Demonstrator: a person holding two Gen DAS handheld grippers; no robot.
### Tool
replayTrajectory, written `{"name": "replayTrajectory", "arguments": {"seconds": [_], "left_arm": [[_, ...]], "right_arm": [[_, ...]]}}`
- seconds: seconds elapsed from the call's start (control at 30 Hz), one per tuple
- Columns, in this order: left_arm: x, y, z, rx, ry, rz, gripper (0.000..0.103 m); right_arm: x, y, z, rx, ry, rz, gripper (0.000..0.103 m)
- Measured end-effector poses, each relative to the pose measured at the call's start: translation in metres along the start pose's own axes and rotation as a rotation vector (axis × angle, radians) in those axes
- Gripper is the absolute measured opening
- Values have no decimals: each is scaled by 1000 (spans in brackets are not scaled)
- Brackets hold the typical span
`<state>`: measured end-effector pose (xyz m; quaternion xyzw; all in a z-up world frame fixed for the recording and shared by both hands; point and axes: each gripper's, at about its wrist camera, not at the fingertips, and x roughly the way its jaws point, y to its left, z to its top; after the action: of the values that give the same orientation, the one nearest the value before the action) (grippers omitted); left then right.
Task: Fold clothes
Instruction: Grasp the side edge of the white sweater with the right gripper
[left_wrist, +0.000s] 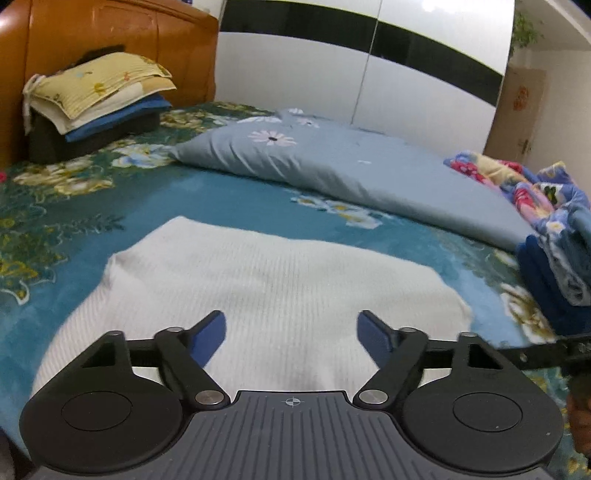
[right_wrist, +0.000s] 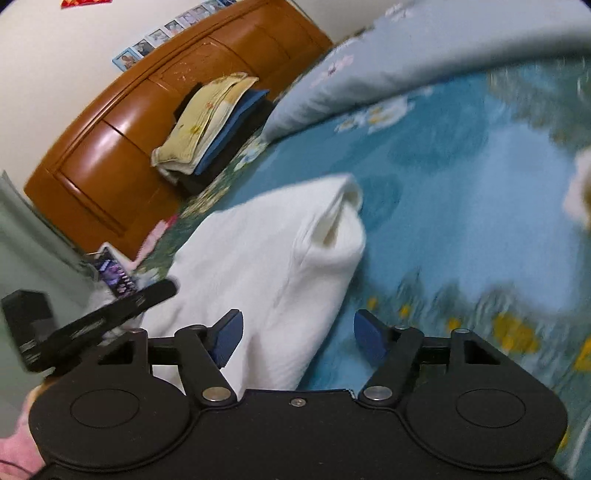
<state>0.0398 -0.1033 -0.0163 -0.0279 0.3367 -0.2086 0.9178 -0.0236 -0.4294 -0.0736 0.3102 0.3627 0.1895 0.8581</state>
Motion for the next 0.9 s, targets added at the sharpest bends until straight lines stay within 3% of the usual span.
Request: {"name": "replayTrajectory", "arguments": {"seconds": [0.13,0.23,0.43,0.9], "left_arm": [[14,8,2,-21,44,17,34],[22,12,2,-25,59,28,22],[35,13,5,-21,79,21,5],[31,10,5,-5,70,-50,3]], "right_arm": [[2,-6,-6,50,12,37,56],[8,-12,-4,82,46,73,46],[20,-21,0,133,71,124,37],[34,-22,6,172,93,145,33]]}}
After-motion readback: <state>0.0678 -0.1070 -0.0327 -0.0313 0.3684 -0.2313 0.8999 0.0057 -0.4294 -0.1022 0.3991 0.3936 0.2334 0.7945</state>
